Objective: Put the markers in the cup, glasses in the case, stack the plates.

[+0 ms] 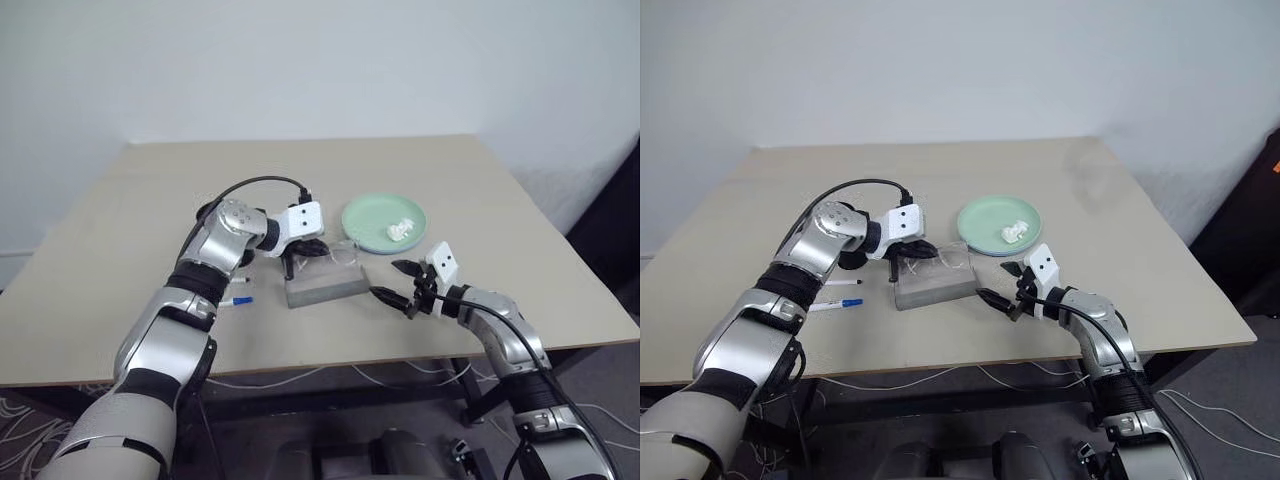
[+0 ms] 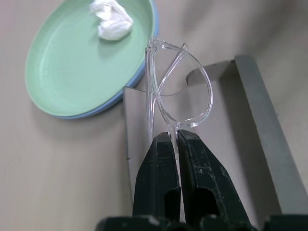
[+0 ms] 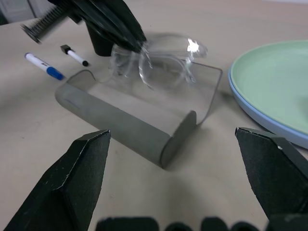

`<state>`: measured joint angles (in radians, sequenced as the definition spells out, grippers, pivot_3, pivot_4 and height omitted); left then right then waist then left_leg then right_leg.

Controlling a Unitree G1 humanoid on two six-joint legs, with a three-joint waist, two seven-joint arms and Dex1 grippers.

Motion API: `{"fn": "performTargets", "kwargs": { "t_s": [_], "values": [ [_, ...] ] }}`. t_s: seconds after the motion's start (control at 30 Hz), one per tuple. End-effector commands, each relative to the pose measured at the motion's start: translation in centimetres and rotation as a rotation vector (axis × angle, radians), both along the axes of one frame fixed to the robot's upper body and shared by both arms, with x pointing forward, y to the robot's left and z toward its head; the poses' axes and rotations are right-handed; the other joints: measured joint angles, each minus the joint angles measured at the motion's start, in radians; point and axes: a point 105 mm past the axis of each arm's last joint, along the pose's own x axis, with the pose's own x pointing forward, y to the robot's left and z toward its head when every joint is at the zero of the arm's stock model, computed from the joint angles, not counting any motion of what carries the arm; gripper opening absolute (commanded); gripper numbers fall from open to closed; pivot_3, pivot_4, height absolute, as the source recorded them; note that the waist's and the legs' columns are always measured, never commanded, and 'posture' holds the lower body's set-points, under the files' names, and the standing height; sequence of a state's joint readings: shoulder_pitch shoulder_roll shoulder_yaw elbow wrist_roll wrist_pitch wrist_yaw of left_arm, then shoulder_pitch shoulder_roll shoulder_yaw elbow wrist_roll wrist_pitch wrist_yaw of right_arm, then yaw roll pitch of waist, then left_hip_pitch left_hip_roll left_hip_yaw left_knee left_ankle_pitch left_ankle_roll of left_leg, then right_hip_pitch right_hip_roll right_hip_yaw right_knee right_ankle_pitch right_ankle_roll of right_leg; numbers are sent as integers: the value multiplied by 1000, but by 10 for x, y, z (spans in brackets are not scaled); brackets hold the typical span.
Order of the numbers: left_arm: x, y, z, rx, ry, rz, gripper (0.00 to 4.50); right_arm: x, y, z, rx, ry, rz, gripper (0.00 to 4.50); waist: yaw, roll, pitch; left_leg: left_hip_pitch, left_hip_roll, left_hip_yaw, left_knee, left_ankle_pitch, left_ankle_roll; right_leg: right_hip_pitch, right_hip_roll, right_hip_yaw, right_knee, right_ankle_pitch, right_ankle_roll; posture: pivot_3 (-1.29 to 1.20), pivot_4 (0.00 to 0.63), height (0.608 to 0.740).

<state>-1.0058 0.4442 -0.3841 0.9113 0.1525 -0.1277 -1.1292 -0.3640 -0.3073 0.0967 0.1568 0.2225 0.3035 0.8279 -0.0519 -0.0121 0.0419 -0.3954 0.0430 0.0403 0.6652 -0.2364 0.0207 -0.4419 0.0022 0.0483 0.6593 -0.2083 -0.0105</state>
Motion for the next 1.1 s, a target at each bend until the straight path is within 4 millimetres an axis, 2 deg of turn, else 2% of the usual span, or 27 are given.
{"fn": "performTargets", "kwargs": {
  "t_s": [0.03,0.23,0.37,0.63,0.73,0.87,1.1],
  "values": [
    [6,-6,7,40,-64,-38,39,2,0,16,18,-55,-11,4500,0,0,0,0,0,0,0,0,0,0,0,0,0,0,0,0,0,740],
    [3,-6,-5,84,-25,-68,39,4,-3,14,8,-56,-36,4500,0,-1,0,0,0,0,0,0,0,0,0,0,0,0,0,0,0,740],
    [-7,-7,-15,100,49,-108,39,4,-3,12,3,-55,-50,4500,-1,-1,0,0,0,0,0,0,0,0,0,0,0,0,0,0,0,740],
    [-20,-5,-21,72,172,-117,39,5,-1,9,-2,-53,-54,4500,-1,-2,0,0,0,0,0,0,0,0,0,0,0,0,0,0,0,740],
    [-19,-5,-20,57,182,-94,623,6,0,9,-6,-53,-49,4500,-1,-2,0,0,0,0,0,0,0,0,0,0,0,0,0,0,0,740],
    [-16,-7,-15,38,128,-87,1906,6,2,8,-9,-51,-42,4500,-1,-2,0,0,0,0,0,0,0,0,0,0,0,0,0,0,0,740],
    [-4,-16,12,-51,48,-60,1906,6,3,8,-13,-50,-36,4500,-1,-2,0,0,0,0,1,0,0,0,0,0,0,0,0,0,0,740]
  ]
}}
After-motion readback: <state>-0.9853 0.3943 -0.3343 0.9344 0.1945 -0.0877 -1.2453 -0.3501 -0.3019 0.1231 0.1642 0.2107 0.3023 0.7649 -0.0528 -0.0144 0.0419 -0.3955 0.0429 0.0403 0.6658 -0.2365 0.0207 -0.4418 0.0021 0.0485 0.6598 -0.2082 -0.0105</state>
